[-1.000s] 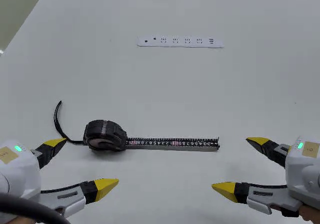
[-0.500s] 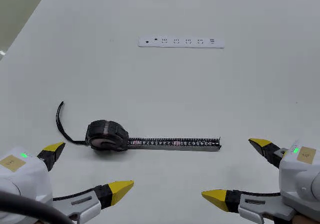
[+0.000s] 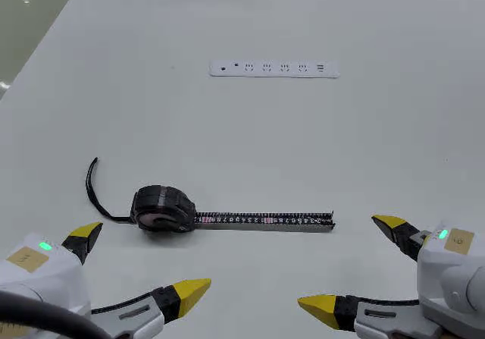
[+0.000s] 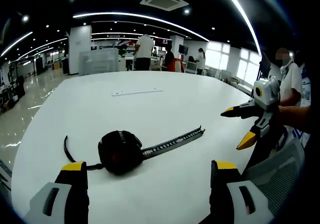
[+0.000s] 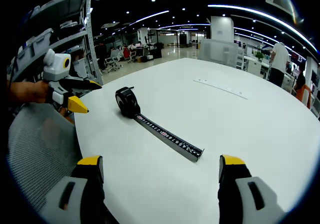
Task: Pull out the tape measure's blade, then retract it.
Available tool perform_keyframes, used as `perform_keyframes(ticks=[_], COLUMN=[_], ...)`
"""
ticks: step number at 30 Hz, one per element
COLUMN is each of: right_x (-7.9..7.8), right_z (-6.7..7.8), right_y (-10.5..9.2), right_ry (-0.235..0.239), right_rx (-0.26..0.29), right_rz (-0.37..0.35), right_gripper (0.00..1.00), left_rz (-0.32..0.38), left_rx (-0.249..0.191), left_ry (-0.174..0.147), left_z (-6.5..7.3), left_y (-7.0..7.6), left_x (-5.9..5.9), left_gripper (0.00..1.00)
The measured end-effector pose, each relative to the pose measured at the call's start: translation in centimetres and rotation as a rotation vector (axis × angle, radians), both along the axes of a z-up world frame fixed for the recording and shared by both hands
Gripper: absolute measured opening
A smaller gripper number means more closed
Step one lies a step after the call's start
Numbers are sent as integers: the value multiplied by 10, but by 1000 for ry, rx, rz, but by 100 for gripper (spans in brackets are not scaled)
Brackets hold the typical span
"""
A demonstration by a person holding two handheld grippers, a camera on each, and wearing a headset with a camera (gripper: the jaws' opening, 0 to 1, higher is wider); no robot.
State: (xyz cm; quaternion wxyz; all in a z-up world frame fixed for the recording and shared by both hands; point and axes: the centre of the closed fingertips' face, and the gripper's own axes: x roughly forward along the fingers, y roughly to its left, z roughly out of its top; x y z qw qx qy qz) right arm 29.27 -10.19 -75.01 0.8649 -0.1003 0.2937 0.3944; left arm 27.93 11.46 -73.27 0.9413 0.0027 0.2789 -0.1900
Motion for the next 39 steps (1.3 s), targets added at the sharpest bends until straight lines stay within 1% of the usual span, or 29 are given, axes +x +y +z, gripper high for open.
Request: perform_keyframes(ticks=[2,6,8,11,16,19,21,22,25,27,29,31,33,37,39], right_x=[0,1,1,1,-1,-2,-2,-2,-2,-2,-2,-1,0,3,4], right_z=[0,0,-1,-3,-4,-4,-5,-7,-7,-6,-8,-11,-13,-16,-17], right_y=[0,-1,-2,-3,-4,-2,-2,-1,0,0,0,-2,-3,-6,-8], right_ry=[-1,-1,-1,4,2,5,7,9,4,-7,-1,2,3,5,4], right_rx=[-1,1,-1,-2,-3,5,0,-3,-5,-2,-2,-9,-16,-21,-25], right_rz=[-1,-3,-3,-3,6,11,17,23,32,41,44,47,55,67,77], right_gripper=[97,97,97,97,95,95,94,94,93,91,91,91,91,90,89], left_rz=[9,10,17,29,39,58,62,71,94,115,131,136,141,157,166], left_rx=[3,-9,-1,-1,0,-8,-7,-1,-3,4,16,23,24,46,49], left_ry=[-3,5,5,11,12,10,9,10,4,5,10,15,13,9,12], left_z=[0,-1,-1,-3,-3,-3,-3,-3,-2,-3,-4,-5,-5,-5,-5], left_y=[1,-2,-1,0,0,2,2,4,7,11,14,15,15,17,18], left_x=[1,1,2,3,3,3,4,4,5,6,6,6,6,8,10], left_gripper=[100,100,100,100,100,100,100,100,100,100,100,100,100,100,100])
